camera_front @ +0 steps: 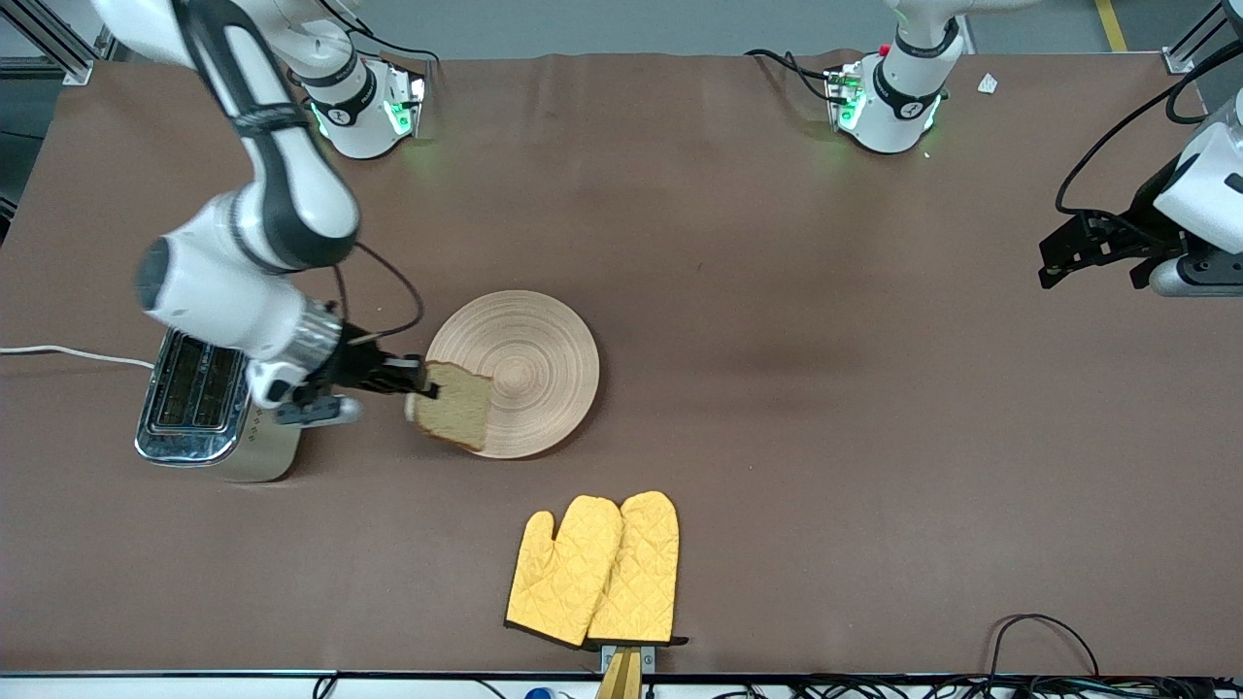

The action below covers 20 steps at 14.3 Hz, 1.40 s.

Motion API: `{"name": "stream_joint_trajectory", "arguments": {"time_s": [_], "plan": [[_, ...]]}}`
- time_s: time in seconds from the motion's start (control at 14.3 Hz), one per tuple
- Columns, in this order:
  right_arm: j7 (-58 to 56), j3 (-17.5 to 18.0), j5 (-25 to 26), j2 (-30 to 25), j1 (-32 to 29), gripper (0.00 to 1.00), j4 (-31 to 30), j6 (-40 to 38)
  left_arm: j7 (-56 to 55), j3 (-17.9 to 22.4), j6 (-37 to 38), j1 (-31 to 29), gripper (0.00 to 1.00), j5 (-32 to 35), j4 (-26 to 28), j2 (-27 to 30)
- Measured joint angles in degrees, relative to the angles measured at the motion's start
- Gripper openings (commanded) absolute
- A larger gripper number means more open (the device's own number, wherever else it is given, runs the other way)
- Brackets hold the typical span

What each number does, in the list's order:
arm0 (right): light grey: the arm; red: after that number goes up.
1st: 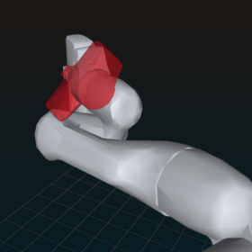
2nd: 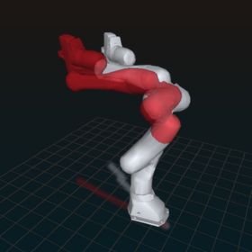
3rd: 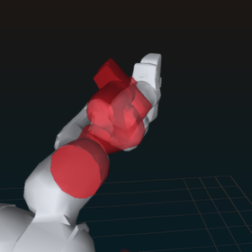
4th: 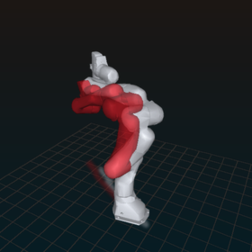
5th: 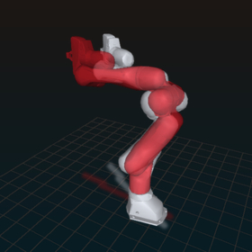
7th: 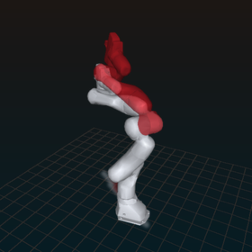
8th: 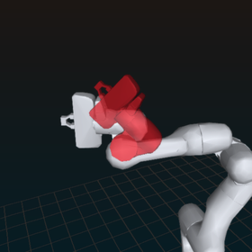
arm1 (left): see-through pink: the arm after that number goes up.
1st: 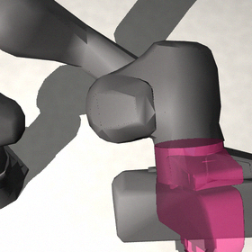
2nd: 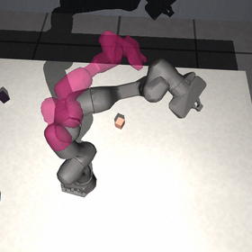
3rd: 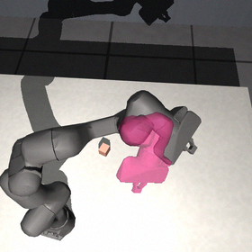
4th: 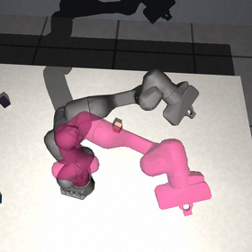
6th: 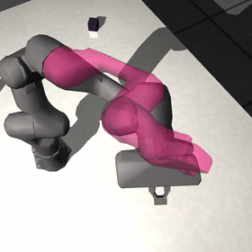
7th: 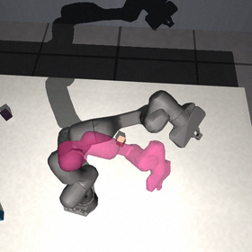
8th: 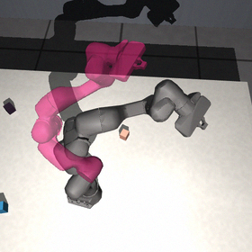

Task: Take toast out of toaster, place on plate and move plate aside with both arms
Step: 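Lift the bread out and lay it on the wooden plate with the right gripper, then withdraw the right gripper while the left gripper reaches the plate rim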

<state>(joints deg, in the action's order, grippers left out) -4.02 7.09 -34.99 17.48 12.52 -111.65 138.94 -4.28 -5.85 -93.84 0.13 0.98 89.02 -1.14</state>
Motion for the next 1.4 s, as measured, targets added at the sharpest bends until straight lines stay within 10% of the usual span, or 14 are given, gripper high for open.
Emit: {"name": "stream_joint_trajectory", "arguments": {"time_s": [0.28, 0.35, 0.42, 0.49, 0.91, 1.4], "plan": [[0.6, 2.7, -0.1, 2.7, 3.5, 0.02, -2.7, 5.6, 0.0, 0.0, 0.0, 0.0, 1.00, 0.0, 0.0, 0.0], [0.6, 2.6, -0.1, 3.1, 3.4, 0.29, -3.4, 5.5, 0.0, 0.0, 0.0, 0.0, 1.00, 0.0, 0.0, 0.0], [0.6, 2.4, -0.1, 3.4, 3.1, 0.93, -4.3, 5.4, 0.0, 0.0, 0.0, 0.0, 1.00, 0.0, 0.0, 0.0], [0.6, 2.2, -0.1, 3.6, 2.4, 1.00, -5.4, 5.0, 0.0, 0.0, 0.0, 0.0, 1.00, 0.0, 0.0, 0.0], [-1.0, -2.5, 1.8, 3.1, -7.3, 1.00, -4.4, -14.8, 0.0, 0.0, 0.8, 0.1, 1.00, -0.2, 0.0, -0.2], [-0.6, -8.4, 32.0, -1.5, -8.0, 1.00, 17.5, -41.1, 0.1, -0.2, 1.3, 0.4, 1.00, -22.4, 3.0, -12.0]]}}
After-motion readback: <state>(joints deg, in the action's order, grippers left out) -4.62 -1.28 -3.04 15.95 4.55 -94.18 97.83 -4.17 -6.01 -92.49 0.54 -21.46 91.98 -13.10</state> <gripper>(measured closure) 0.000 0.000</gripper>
